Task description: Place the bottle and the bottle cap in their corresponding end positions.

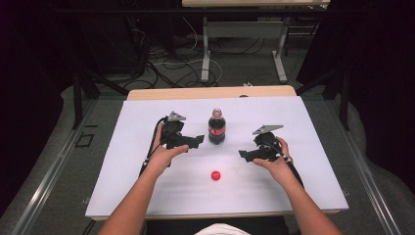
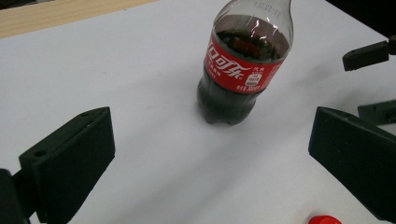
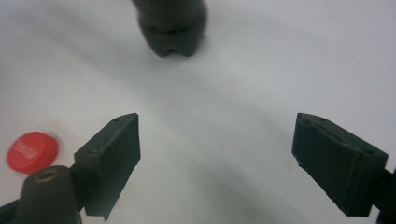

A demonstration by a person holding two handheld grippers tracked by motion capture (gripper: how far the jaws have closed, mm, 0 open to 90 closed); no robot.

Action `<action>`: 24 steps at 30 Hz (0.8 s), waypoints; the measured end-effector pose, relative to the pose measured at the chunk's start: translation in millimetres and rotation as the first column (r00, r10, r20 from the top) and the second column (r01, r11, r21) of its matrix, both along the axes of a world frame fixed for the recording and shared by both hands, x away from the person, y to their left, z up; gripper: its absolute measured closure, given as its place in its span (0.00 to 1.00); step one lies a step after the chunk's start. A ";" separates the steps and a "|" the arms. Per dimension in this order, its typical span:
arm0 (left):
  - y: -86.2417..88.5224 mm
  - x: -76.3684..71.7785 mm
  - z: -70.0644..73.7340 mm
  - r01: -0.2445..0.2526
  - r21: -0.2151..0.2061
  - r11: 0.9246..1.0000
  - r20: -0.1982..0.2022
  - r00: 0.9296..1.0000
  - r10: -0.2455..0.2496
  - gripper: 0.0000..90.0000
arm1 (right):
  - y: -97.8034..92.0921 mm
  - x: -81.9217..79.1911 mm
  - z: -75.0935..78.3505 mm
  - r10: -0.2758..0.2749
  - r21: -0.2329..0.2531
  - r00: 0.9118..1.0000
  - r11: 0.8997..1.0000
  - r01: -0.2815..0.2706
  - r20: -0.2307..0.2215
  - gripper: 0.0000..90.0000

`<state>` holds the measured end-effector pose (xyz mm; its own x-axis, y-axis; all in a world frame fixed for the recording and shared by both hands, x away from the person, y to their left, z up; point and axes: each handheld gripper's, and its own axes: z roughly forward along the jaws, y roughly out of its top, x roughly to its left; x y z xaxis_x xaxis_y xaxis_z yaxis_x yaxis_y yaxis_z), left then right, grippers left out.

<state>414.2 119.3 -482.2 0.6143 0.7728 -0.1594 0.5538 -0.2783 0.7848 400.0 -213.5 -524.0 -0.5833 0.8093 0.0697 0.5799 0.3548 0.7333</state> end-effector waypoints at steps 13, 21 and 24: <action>38.5 -15.2 -32.2 -0.101 0.018 0.995 -0.046 0.994 0.102 0.01 | -41.0 0.3 -7.8 -0.125 0.024 0.992 0.992 0.125 0.010 0.00; 58.8 -26.7 -47.6 -0.143 0.004 0.990 -0.061 0.988 0.143 0.01 | -51.7 -3.7 -12.7 -0.175 0.041 0.985 0.984 0.174 0.013 0.00; 65.5 -27.3 -49.5 -0.151 0.011 0.988 -0.063 0.986 0.152 0.01 | -56.4 -4.9 -15.5 -0.195 0.048 0.981 0.980 0.195 0.013 0.00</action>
<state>386.9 184.8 -531.8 0.4787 0.8573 -0.1893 0.6386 -0.1920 0.7452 395.1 -269.8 -539.5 -0.4161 0.9038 0.1002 0.6212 0.2021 0.7571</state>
